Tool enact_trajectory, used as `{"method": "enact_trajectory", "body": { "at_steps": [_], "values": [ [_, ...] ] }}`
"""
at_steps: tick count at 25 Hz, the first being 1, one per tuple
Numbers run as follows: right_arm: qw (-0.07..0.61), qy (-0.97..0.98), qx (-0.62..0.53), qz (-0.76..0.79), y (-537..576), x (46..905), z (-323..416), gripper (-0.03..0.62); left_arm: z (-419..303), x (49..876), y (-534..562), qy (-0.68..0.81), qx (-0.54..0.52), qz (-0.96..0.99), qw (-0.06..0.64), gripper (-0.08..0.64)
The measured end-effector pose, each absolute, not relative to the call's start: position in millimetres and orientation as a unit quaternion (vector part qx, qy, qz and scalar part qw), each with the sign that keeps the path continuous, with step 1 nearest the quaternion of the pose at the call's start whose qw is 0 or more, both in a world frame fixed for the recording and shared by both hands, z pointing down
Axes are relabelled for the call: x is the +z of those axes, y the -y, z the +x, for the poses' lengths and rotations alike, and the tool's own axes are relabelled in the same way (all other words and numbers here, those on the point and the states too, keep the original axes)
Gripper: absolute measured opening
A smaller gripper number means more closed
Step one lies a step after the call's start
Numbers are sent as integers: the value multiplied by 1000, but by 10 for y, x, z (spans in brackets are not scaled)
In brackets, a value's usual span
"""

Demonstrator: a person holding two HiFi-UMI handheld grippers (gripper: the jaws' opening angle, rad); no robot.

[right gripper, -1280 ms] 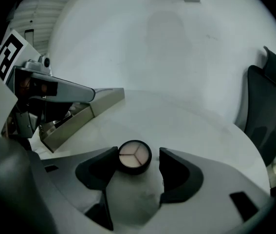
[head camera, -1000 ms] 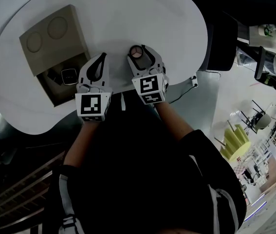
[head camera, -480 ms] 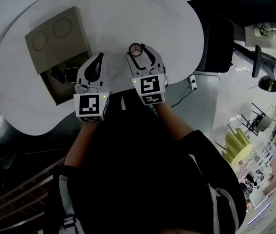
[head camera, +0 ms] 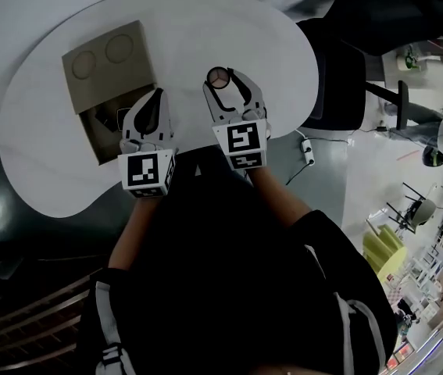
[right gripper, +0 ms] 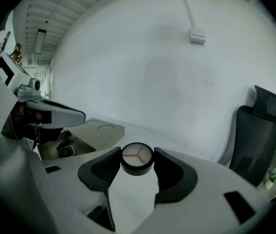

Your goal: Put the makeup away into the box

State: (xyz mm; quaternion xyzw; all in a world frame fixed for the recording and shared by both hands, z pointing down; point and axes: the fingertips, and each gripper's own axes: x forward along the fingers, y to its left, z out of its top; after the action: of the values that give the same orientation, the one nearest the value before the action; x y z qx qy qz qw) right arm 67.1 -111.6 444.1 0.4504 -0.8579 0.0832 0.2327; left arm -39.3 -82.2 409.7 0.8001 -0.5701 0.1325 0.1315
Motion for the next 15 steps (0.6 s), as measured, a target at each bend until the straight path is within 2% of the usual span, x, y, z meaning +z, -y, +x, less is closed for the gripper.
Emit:
{"method": "enact_trajectory", "body": {
  "at_steps": [6,15],
  "values": [
    [206,869,59,446,1082,4072,454,232,-598,3802,728,597,112,787,111,8],
    [204,895,49,394,864,4045,-134,231,-1104,3773,429,645,102,749,111,8]
  ]
}}
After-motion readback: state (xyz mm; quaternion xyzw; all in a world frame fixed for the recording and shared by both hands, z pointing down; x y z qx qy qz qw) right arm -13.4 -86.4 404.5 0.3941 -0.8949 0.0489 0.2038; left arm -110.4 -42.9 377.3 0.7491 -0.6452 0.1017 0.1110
